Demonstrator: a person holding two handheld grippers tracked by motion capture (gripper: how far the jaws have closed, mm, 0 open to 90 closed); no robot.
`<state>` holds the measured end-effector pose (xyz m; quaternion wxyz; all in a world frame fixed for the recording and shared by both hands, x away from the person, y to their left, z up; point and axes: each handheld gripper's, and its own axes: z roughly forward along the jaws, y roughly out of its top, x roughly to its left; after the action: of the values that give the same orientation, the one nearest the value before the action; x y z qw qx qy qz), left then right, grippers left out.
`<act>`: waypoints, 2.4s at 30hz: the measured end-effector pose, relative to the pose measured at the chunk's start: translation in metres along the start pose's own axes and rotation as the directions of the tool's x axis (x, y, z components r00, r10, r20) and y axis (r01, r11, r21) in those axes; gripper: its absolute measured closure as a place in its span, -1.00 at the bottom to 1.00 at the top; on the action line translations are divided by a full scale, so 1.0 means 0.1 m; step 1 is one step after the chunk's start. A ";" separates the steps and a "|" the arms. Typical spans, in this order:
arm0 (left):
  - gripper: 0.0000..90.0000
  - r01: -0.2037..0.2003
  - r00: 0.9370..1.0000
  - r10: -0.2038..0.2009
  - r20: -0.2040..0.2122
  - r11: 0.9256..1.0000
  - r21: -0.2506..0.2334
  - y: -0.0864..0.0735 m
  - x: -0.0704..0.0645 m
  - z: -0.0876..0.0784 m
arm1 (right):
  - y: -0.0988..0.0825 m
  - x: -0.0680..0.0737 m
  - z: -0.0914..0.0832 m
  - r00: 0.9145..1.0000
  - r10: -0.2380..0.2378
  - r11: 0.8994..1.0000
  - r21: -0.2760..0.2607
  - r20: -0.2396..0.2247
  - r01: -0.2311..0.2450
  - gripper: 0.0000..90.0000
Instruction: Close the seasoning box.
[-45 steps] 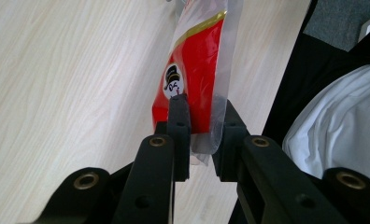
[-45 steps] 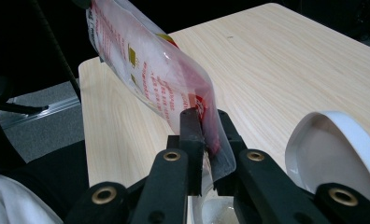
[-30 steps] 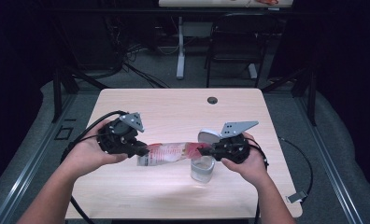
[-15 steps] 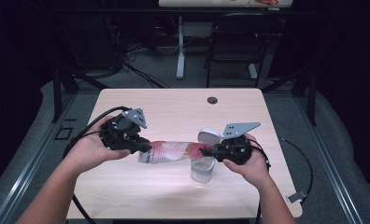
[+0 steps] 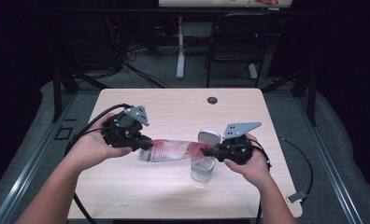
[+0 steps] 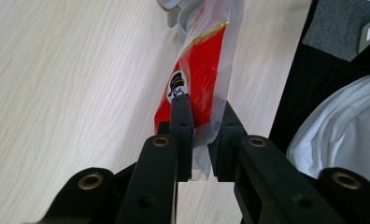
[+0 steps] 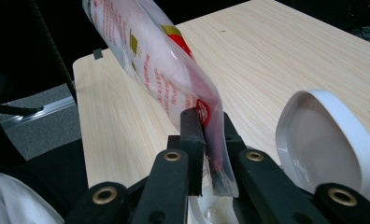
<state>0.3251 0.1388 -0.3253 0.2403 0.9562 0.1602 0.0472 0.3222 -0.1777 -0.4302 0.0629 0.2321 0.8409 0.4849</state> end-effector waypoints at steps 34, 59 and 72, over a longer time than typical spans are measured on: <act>0.84 0.006 1.000 -0.006 0.013 1.000 -0.028 0.10 0.06 0.00 | -0.05 -0.08 0.00 1.000 0.027 1.000 -0.004 0.004 -0.027 0.90; 0.84 0.013 1.000 -0.012 0.025 0.999 -0.045 0.11 0.09 0.00 | -0.05 -0.09 0.01 0.999 0.035 0.999 0.002 0.006 -0.035 0.90; 0.84 0.016 0.999 -0.015 0.028 0.999 -0.050 0.11 0.08 -0.02 | -0.04 -0.08 0.00 0.999 0.035 0.999 0.008 -0.010 -0.035 0.90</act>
<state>0.3358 0.1332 -0.3183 0.2667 0.9492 0.1631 0.0360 0.3276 -0.1828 -0.4343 0.0494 0.2448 0.8388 0.4839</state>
